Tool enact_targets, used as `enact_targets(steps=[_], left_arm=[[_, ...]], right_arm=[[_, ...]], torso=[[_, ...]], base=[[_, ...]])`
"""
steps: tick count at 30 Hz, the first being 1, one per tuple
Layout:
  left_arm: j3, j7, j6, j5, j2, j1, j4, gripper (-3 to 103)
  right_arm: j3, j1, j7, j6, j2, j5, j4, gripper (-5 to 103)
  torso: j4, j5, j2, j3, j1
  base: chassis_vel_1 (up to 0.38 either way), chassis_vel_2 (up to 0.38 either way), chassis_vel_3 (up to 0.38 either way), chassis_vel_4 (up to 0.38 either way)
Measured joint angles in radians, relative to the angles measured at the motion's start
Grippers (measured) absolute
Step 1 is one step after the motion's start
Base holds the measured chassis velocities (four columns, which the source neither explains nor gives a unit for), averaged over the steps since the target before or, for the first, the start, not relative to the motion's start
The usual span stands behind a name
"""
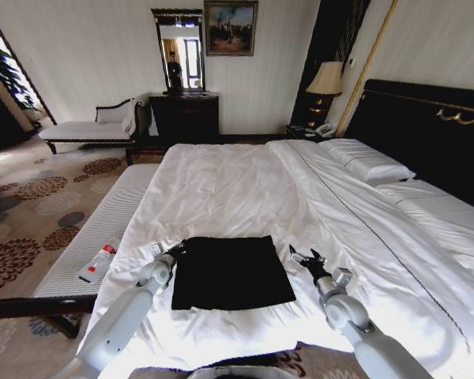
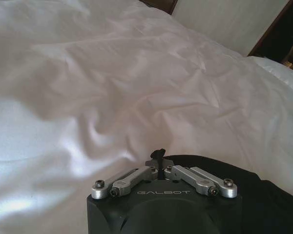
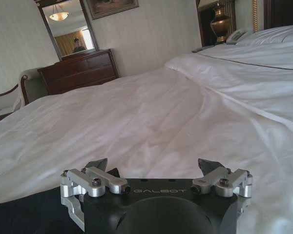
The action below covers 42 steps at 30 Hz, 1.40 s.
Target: Fold the clothes on the bed.
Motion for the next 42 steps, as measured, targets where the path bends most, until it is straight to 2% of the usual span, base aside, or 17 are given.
enact_targets(steps=[4,6,7,8,9,11,12,13,15,17,26,27,28,36,41,42], left_arm=[[-0.009,-0.005,-0.003,0.0,0.005,0.007,-0.011,0],[-0.013,-0.006,-0.006,0.005,0.011,0.01,-0.021,0],[-0.014,-0.007,-0.007,0.005,0.011,0.01,-0.023,0],[-0.014,-0.007,-0.007,0.005,0.011,0.01,-0.023,0],[-0.014,-0.009,-0.008,0.004,0.011,0.01,-0.028,0],[-0.013,-0.011,-0.01,0.003,0.012,0.01,-0.035,0],[-0.013,-0.011,-0.01,0.003,0.012,0.01,-0.035,0],[-0.01,-0.015,-0.01,0.0,0.014,0.01,-0.045,0],[-0.009,-0.02,-0.011,-0.006,0.017,0.015,-0.057,0],[-0.008,-0.023,-0.011,-0.008,0.023,0.024,-0.067,0],[-0.007,-0.04,-0.011,-0.024,0.047,0.037,-0.093,0],[-0.006,-0.041,-0.01,-0.025,0.048,0.036,-0.094,0],[-0.006,-0.042,-0.01,-0.027,0.049,0.035,-0.094,0],[-0.003,-0.047,-0.008,-0.038,0.052,0.028,-0.103,0],[0.003,-0.046,-0.007,-0.037,0.053,0.018,-0.099,0],[0.005,-0.045,-0.007,-0.032,0.053,0.015,-0.094,0]], right_arm=[[-0.019,0.042,0.021,-0.017,-0.012,0.052,0.0,100],[-0.051,0.14,0.084,-0.066,-0.025,0.17,-0.01,100],[-0.062,0.174,0.1,-0.082,-0.03,0.21,-0.019,100],[-0.062,0.174,0.1,-0.082,-0.03,0.21,-0.019,100],[-0.079,0.225,0.107,-0.105,-0.04,0.263,-0.038,100],[-0.094,0.276,0.086,-0.137,-0.05,0.325,-0.066,100],[-0.094,0.276,0.086,-0.137,-0.05,0.325,-0.066,100],[-0.099,0.318,0.037,-0.189,-0.054,0.393,-0.092,100],[-0.106,0.35,0.002,-0.231,-0.051,0.431,-0.116,100],[-0.13,0.379,-0.018,-0.254,-0.035,0.437,-0.16,100],[-0.215,0.479,-0.059,-0.268,0.04,0.377,-0.359,100],[-0.225,0.495,-0.061,-0.27,0.048,0.372,-0.386,102],[-0.234,0.507,-0.063,-0.27,0.054,0.368,-0.404,100],[-0.268,0.537,-0.093,-0.274,0.069,0.353,-0.464,97],[-0.276,0.54,-0.093,-0.327,0.071,0.357,-0.467,89],[-0.28,0.54,-0.093,-0.336,0.07,0.357,-0.467,83]], torso=[[0.0,0.0001,0.0,0.0,0.0],[0.0003,0.0,0.0,0.0,0.0],[0.0005,0.0001,0.0,0.0,0.0],[0.0005,0.0001,0.0,0.0,0.0],[0.0007,0.0,0.0,0.0,0.0],[0.0006,-0.0001,0.0,0.0,0.0],[0.0006,-0.0001,0.0,0.0,0.0],[0.0001,0.0001,0.0,0.0,0.0],[-0.0001,-0.0003,0.0,0.0,0.0],[-0.0001,0.0,0.0,0.0,0.0],[0.0,0.0002,0.0,0.0,0.0],[0.0001,0.0002,0.0,0.0,0.0],[0.0002,0.0,0.0,0.0,0.0],[0.0,0.0,0.0,0.0,0.0],[0.0001,-0.0001,0.0,0.0,0.0],[0.0001,-0.0001,0.0,0.0,0.0]], base=[[0.0,0.0,0.0,0.0],[0.0,0.0,0.0,0.0],[0.0,0.0,0.0,0.0],[0.0,0.0,0.0,0.0],[0.0,0.0,0.0,0.0],[0.0,0.0,0.0,0.0],[0.0,0.0,0.0,0.0],[0.0,0.0,0.0,0.0],[0.0,0.0,0.0,0.0],[0.0,0.0,0.0,0.0],[0.0,0.0,0.0,0.0],[0.0,0.0,0.0,0.0],[0.0,0.0,0.0,0.0],[0.0,0.0,0.0,0.0],[0.0,0.0,0.0,0.0],[0.0,0.0,0.0,0.0]])
